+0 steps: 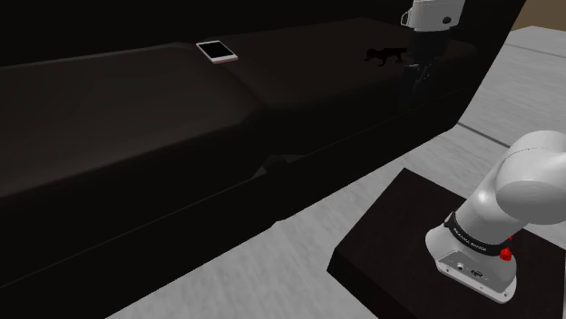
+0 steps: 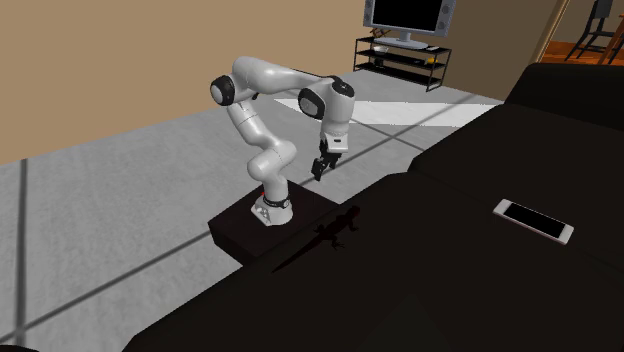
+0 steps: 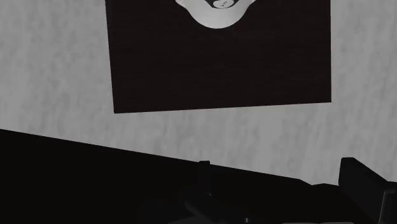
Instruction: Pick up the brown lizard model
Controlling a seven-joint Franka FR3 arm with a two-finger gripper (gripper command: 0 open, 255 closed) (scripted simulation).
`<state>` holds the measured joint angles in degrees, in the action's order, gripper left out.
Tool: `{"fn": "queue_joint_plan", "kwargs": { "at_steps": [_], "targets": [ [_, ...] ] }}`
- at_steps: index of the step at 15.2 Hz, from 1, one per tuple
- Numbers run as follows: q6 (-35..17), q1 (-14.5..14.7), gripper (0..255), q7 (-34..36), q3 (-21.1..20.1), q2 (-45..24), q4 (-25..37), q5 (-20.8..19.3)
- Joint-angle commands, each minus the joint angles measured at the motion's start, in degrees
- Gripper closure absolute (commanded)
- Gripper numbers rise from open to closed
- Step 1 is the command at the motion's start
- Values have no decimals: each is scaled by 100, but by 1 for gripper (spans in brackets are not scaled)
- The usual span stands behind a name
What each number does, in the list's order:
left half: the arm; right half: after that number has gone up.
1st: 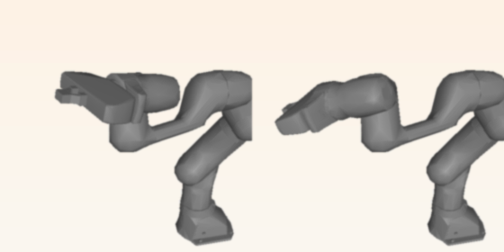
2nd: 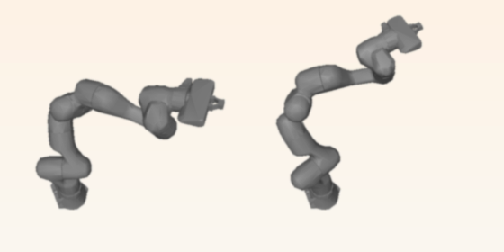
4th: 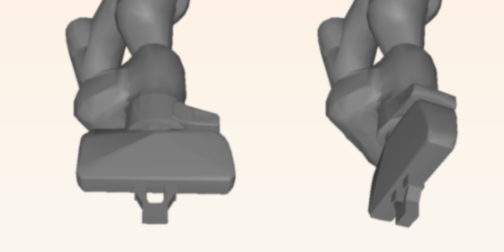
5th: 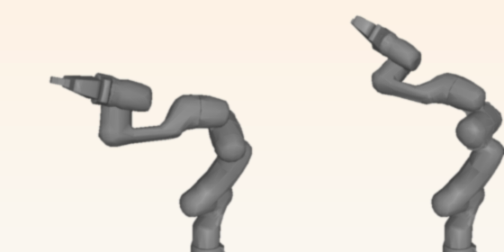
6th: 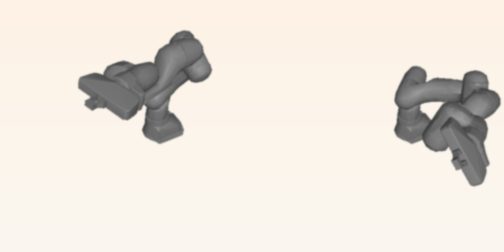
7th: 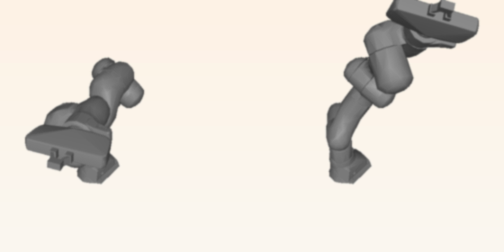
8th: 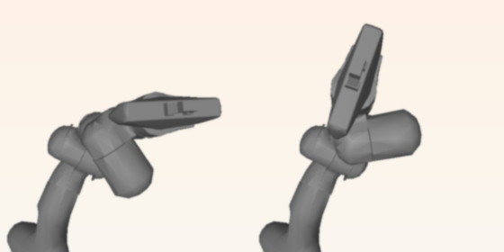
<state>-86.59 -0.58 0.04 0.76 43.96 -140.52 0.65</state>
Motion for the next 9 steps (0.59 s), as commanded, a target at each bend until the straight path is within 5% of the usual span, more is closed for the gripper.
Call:
{"fn": "queue_joint_plan", "kwargs": {
  "at_steps": [1,9],
  "targets": [
    [0,0,0,0,0,0,0,0],
    [-94,-327,0,-805,860,-1185,1172,-384]
  ]
}}
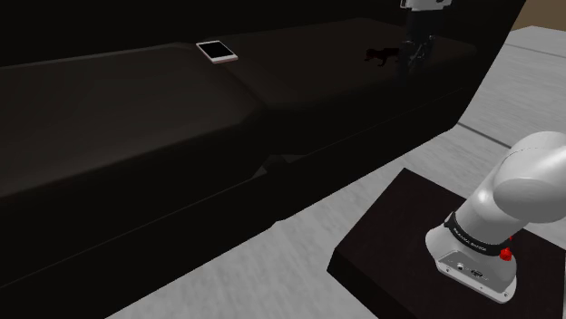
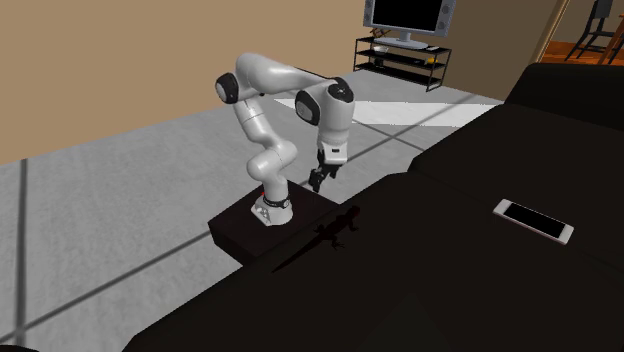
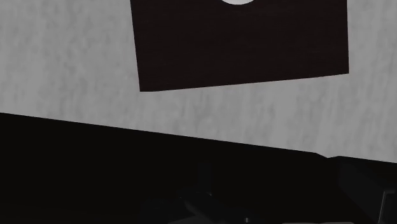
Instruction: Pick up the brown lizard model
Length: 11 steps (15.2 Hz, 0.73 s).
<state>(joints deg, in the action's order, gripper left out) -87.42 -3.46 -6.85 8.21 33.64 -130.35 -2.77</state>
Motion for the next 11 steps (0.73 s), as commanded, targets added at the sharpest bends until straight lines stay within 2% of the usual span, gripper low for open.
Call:
{"fn": "queue_joint_plan", "kwargs": {
  "at_steps": [1,6,11],
  "targets": [
    [-11,-69,0,-218,217,-315,326,-62],
    [43,-193,0,-745,717,-1172,1271,-63],
    [207,-324,0,-1317,1205,-2134,2383,119]
  ]
}}
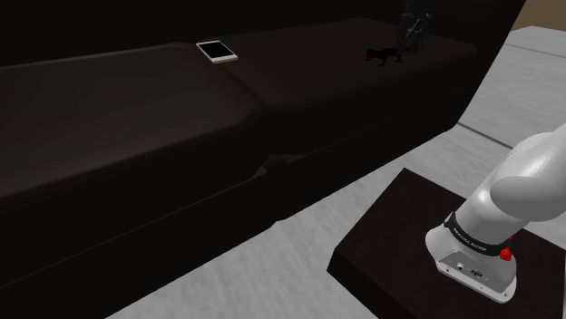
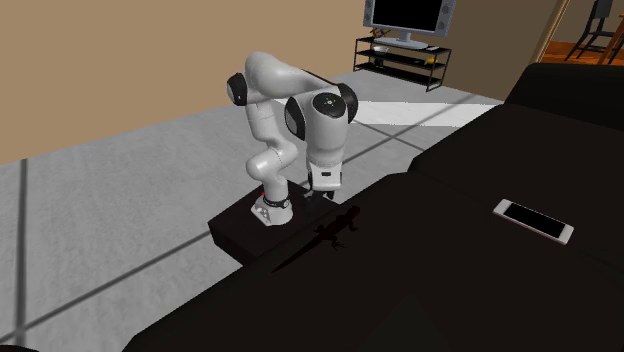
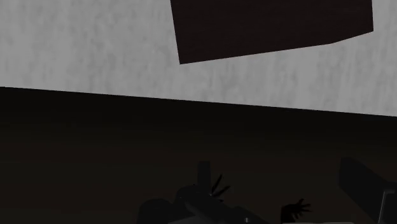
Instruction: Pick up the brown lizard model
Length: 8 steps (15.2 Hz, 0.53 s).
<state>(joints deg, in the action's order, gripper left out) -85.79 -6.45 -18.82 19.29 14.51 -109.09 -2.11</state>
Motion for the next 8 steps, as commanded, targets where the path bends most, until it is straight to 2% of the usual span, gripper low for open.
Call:
{"fn": "queue_joint_plan", "kwargs": {
  "at_steps": [1,3,8],
  "targets": [
    [94,-59,0,-241,192,-430,504,115],
    [195,-130,0,-451,349,-801,946,241],
    [-199,-139,0,-448,341,-742,498,220]
  ]
}}
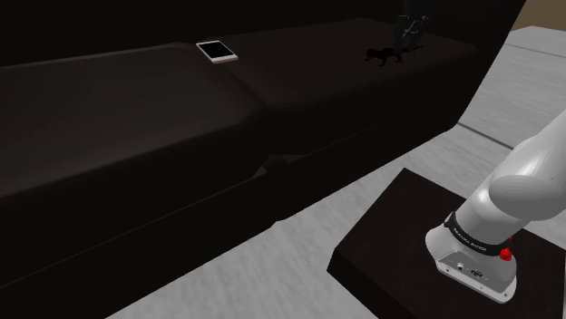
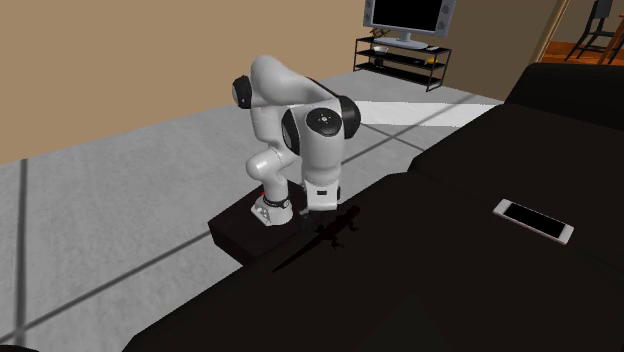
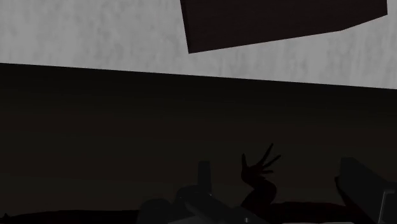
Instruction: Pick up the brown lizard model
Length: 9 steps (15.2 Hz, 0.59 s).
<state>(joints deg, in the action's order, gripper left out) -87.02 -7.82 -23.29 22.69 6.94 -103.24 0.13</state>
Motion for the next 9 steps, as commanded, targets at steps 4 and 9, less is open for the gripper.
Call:
{"fn": "queue_joint_plan", "kwargs": {
  "at_steps": [4,9],
  "targets": [
    [-276,-4,0,-4,2,32,-303,-12],
    [-311,9,255,25,-14,30,-334,-4]
  ]
}}
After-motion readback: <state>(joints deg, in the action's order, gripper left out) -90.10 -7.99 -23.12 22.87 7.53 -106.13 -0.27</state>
